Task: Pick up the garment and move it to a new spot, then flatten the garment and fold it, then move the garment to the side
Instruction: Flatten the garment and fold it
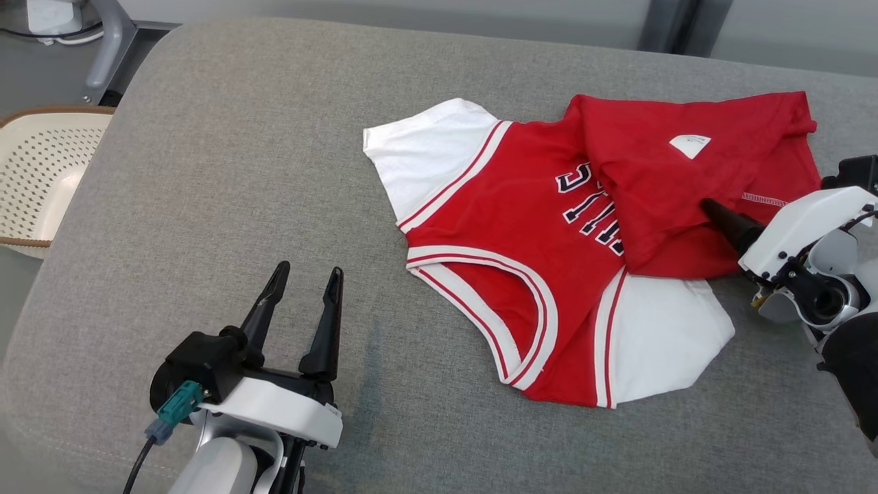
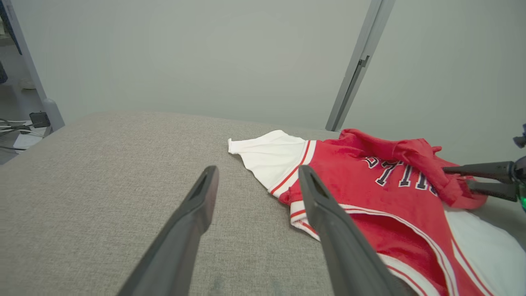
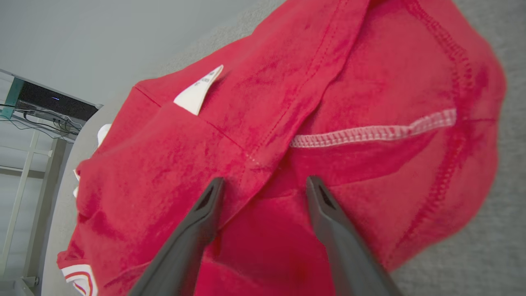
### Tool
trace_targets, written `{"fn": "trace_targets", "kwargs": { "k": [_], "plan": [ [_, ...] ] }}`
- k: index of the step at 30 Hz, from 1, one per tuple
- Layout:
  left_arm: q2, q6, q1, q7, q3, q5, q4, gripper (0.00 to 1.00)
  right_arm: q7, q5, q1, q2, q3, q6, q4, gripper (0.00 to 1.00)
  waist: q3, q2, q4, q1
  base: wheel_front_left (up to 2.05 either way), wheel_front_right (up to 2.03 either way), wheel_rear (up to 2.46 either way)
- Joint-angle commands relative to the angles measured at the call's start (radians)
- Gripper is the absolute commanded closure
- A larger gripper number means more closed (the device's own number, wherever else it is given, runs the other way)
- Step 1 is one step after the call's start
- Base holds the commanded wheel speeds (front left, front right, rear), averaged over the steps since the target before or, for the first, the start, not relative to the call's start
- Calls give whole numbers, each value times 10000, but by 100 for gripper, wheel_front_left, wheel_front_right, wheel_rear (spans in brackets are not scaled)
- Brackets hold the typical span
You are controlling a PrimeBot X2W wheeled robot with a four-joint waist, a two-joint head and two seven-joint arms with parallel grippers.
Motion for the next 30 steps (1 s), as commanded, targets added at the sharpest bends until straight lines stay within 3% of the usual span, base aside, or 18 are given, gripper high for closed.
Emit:
{"fn": "trace_targets", "kwargs": {
  "k": [1,3,6,18,24,30],
  "plan": [
    [12,-54,-143,-54,29,-32,55,0,20,74,-172,37,-24,2,39,0,89,0,112,0,0,0,0],
    [-17,-59,-192,-93,24,-29,114,0,-97,53,-231,78,-30,2,55,3,115,0,173,0,0,0,0],
    [-47,-75,-221,-132,41,-29,187,0,-554,-28,-314,16,-49,2,-122,100,115,0,217,0,0,0,0],
    [-174,-157,-491,-213,-156,76,166,0,-1982,-515,-1845,-1081,-306,2,-405,100,869,0,364,0,0,0,0],
    [-408,-242,-908,-235,-355,171,154,0,-2561,-1661,-3814,-1925,0,2,351,100,1764,0,871,0,0,0,0],
    [-648,-330,-1171,-265,-524,225,286,0,-3260,-2553,-5156,-2204,378,2,815,100,2335,0,1331,0,0,0,0]
  ]
}}
